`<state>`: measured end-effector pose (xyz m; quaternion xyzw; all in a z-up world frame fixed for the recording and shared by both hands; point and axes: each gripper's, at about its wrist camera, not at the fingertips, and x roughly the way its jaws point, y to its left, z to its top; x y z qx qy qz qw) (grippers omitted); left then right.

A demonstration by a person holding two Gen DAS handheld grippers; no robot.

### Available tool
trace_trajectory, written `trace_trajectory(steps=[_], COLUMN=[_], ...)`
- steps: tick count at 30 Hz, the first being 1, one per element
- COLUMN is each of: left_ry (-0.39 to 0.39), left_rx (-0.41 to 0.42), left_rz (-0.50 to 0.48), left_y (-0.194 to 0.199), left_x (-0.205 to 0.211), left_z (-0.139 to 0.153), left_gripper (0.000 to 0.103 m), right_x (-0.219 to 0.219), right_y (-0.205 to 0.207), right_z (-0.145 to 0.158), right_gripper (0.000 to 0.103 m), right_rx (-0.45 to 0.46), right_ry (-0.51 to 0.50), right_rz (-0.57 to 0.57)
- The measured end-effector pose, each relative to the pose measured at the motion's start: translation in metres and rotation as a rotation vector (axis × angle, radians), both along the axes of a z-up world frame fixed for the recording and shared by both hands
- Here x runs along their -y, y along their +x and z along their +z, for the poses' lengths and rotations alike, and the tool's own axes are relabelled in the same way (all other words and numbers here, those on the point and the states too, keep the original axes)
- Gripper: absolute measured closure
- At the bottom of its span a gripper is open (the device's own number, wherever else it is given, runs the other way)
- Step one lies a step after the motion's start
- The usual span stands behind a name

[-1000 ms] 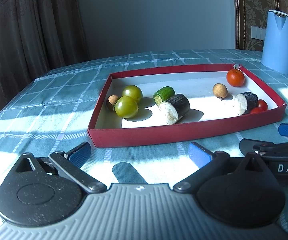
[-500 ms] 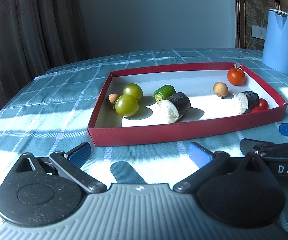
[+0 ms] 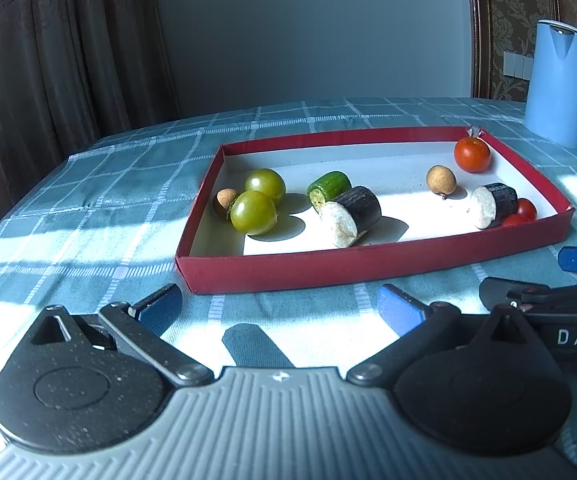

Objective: Organize fruits

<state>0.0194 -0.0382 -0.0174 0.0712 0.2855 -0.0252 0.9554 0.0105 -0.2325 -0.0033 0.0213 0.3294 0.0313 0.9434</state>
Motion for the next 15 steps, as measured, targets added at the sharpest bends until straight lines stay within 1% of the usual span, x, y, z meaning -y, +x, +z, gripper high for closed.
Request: trace_trajectory(steps=[8,15], left_ry=[-0.002,-0.032], left_rx=[0.005,-0.015], left_rz=[-0.003,-0.013], left_y=[-0.0015,-0.0036], left_x=[-0.0003,-0.0037], left_z=[0.0012,0.0019], left_gripper=[0.000,0.000], right_x=[0.0001,-0.0005], right_y=[0.0000,-0.0001], right_z=[0.0000,-0.0001], right_gripper=[0.010,0.010], right_rx=[0.000,-0.002], right_ry=[0.000,-0.007], right_rz=[0.000,0.002])
